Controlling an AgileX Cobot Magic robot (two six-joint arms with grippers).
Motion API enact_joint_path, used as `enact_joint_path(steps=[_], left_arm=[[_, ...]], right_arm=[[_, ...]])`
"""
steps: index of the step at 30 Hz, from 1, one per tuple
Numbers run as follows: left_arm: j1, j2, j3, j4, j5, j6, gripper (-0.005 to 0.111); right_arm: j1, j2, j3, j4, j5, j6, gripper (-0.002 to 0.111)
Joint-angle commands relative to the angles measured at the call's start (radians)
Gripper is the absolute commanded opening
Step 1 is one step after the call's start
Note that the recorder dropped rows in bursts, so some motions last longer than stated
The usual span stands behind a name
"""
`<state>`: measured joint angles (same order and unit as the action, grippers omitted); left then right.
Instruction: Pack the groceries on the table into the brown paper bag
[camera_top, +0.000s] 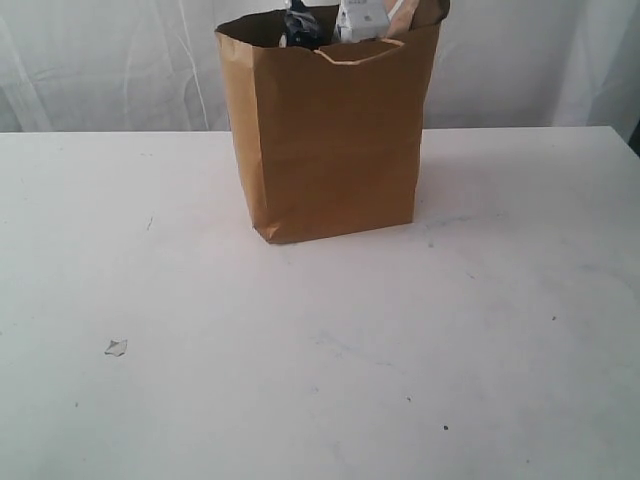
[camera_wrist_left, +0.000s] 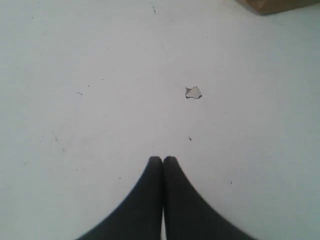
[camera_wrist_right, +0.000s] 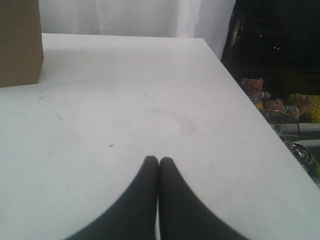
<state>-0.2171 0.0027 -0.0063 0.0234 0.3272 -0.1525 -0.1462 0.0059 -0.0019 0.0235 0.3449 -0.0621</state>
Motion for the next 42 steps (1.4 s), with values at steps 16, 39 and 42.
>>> enact_joint_path(steps=[16,39,42], left_arm=[[0.103,-0.003,0.006,-0.015,0.023,-0.049,0.000],[0.103,-0.003,0.006,-0.015,0.025,-0.049,0.000],[0.103,-0.003,0.006,-0.015,0.025,-0.049,0.000]], right_arm=[[-0.001,-0.006,0.002,0.006,0.000,-0.009,0.000],[-0.001,-0.006,0.002,0.006,0.000,-0.009,0.000],[-0.001,-0.006,0.002,0.006,0.000,-0.009,0.000]])
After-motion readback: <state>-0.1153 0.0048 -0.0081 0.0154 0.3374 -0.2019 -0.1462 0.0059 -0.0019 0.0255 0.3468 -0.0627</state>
